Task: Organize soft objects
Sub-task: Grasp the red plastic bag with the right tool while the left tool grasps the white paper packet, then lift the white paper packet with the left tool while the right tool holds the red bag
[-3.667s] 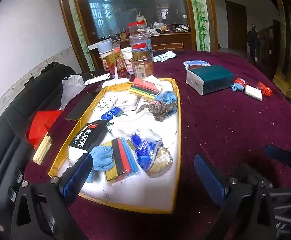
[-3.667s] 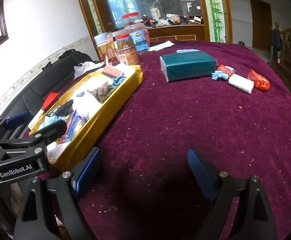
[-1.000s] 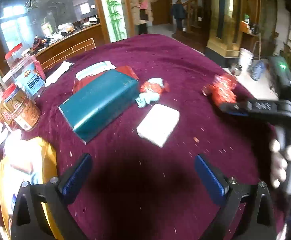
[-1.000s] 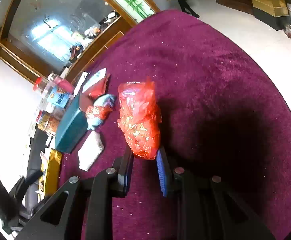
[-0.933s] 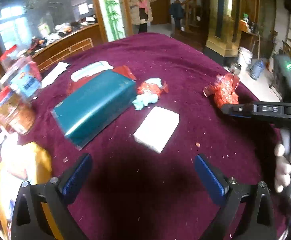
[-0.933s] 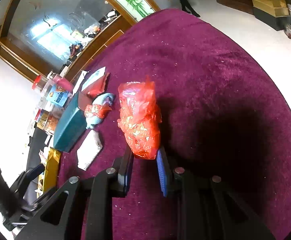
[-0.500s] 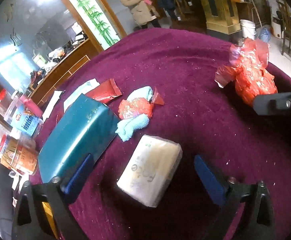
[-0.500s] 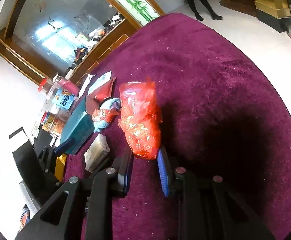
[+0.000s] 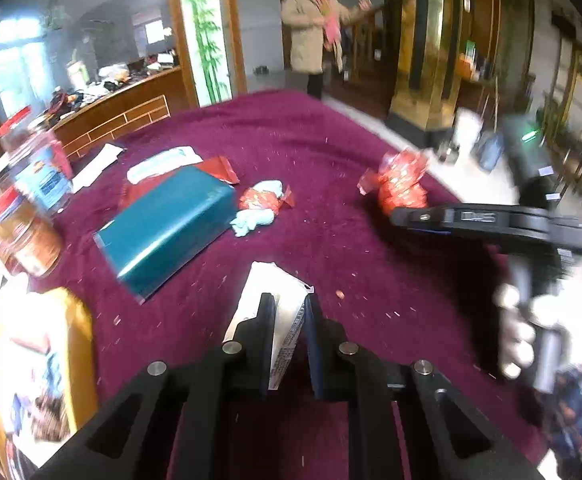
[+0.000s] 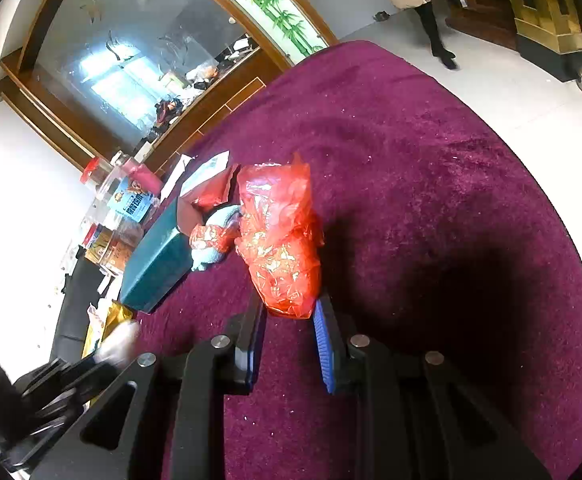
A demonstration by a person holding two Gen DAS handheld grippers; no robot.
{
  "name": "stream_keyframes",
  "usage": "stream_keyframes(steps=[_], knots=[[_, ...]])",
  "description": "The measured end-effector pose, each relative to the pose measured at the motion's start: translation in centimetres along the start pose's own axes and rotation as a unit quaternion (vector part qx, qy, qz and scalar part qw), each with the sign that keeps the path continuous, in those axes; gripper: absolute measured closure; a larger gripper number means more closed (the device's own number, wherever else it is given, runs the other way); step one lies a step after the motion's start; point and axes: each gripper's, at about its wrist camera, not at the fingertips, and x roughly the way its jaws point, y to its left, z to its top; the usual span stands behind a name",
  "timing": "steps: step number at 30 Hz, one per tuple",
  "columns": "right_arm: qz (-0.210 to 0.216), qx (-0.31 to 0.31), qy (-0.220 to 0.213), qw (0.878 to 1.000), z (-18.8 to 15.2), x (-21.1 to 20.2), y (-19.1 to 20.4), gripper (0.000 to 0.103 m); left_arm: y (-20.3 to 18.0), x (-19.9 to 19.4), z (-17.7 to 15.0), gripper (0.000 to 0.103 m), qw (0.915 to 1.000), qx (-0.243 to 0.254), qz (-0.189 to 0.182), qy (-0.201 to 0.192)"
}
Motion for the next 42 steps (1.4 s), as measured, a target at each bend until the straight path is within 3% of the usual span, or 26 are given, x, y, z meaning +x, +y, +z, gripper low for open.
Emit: stream_keyframes(steps=[5, 8, 13, 17, 18, 19, 20, 21, 22, 24, 26, 27, 29, 30, 31, 32, 33, 42], knots=[[0.003, 0.019, -0.009, 1.000, 0.0, -0.5, -0.7, 0.080, 1.3, -2.9, -1.1, 0.087, 0.9999, -0.007, 0.003, -0.011], [0.002, 0.023, -0.013, 1.000, 0.0, -0.6, -0.8, 0.080, 1.6, -1.6, -1.2, 0.082, 0.9994, 0.006, 0.033, -0.003], [0.004, 0.014, -0.008, 1.000, 0.0, -0.4, -0.6, 0.080, 2.0, 1.8, -0.8, 0.085, 0.9997, -0.011, 0.008, 0.021], [0.010, 0.018, 0.002, 1.000, 0.2, 0.0, -0.8, 0.080, 2.4, 2.6, -0.8, 0.084, 0.9990, -0.025, 0.020, 0.029], [0.012, 0.014, 0.001, 1.000, 0.2, -0.1, -0.6, 0.080, 2.5, 2.7, -0.9, 0.073, 0.9990, -0.023, 0.024, 0.028], [0.012, 0.009, 0.001, 1.000, 0.2, -0.1, -0.4, 0.080, 2.5, 2.7, -1.1, 0.048, 0.9990, -0.017, 0.034, 0.023], [0.012, 0.004, 0.001, 1.000, 0.2, -0.1, -0.1, 0.080, 2.2, 2.5, -1.4, 0.033, 0.9988, -0.007, 0.047, 0.014], [0.015, 0.001, 0.002, 1.000, 0.2, -0.1, 0.1, 0.080, 1.7, 2.4, -1.6, 0.012, 0.9974, 0.012, 0.071, -0.001], [0.016, -0.001, 0.003, 1.000, 0.1, -0.1, 0.2, 0.080, 1.3, 2.5, -1.9, 0.004, 0.9961, 0.027, 0.084, -0.008], [0.018, -0.004, 0.004, 1.000, 0.1, 0.0, 0.4, 0.080, -0.3, 3.3, -2.4, 0.004, 0.9920, 0.077, 0.100, -0.010], [0.017, -0.004, 0.004, 1.000, 0.1, 0.0, 0.4, 0.080, -1.8, 4.9, -2.8, 0.004, 0.9858, 0.117, 0.119, 0.012], [0.017, -0.004, 0.004, 1.000, 0.1, 0.0, 0.4, 0.080, -2.5, 6.1, -3.2, 0.004, 0.9806, 0.138, 0.136, 0.029], [0.018, -0.003, 0.003, 1.000, 0.1, -0.1, 0.2, 0.080, -3.3, 7.5, -3.8, 0.034, 0.9771, 0.158, 0.131, 0.056], [0.018, -0.003, 0.002, 1.000, 0.1, -0.1, 0.2, 0.080, -3.2, 7.3, -3.7, 0.075, 0.9842, 0.139, 0.092, 0.060], [0.018, -0.003, 0.001, 1.000, 0.1, -0.2, 0.2, 0.080, -3.0, 7.3, -3.5, 0.093, 0.9846, 0.128, 0.098, 0.067], [0.019, -0.002, 0.000, 1.000, 0.1, -0.2, 0.1, 0.080, -2.8, 6.8, -3.3, 0.098, 0.9862, 0.119, 0.100, 0.058], [0.018, -0.002, -0.001, 1.000, 0.1, -0.2, 0.1, 0.080, -2.3, 6.0, -3.1, 0.102, 0.9912, 0.099, 0.071, 0.052], [0.004, -0.008, -0.005, 1.000, 0.0, -0.1, 0.1, 0.080, 2.3, -3.9, -4.9, 0.102, 0.9995, -0.005, 0.026, -0.016]])
